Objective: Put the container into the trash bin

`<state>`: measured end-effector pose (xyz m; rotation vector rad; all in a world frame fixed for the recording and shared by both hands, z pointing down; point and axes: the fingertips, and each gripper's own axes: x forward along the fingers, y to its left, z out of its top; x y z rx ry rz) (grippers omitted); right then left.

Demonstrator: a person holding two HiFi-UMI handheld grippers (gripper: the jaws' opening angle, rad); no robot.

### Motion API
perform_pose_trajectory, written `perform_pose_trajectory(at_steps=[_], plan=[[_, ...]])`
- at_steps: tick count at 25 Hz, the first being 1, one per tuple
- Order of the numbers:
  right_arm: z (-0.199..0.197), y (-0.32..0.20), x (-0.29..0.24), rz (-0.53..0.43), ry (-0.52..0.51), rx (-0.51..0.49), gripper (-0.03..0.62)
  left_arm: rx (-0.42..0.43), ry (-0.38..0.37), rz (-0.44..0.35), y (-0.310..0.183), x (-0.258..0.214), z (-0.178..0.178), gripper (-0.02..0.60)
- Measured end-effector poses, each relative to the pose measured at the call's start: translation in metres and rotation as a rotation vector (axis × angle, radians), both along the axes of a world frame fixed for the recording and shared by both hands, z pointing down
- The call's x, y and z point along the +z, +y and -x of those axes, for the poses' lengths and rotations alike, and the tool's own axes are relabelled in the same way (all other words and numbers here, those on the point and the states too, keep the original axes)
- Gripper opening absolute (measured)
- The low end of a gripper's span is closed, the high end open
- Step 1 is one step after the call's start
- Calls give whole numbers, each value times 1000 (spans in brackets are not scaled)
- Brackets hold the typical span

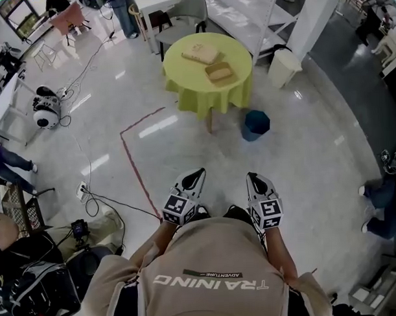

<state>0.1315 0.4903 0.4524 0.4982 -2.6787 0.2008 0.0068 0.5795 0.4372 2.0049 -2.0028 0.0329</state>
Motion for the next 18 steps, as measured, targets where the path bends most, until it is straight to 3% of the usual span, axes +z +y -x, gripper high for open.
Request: perform_pose_trajectory(at_steps=[9,18], plan=[[22,-14,18,17,28,19,-3,19,57,35,-19,21,23,2],[31,-83,44,69,-12,12,-2,-23,29,87,-77,34,30,2]])
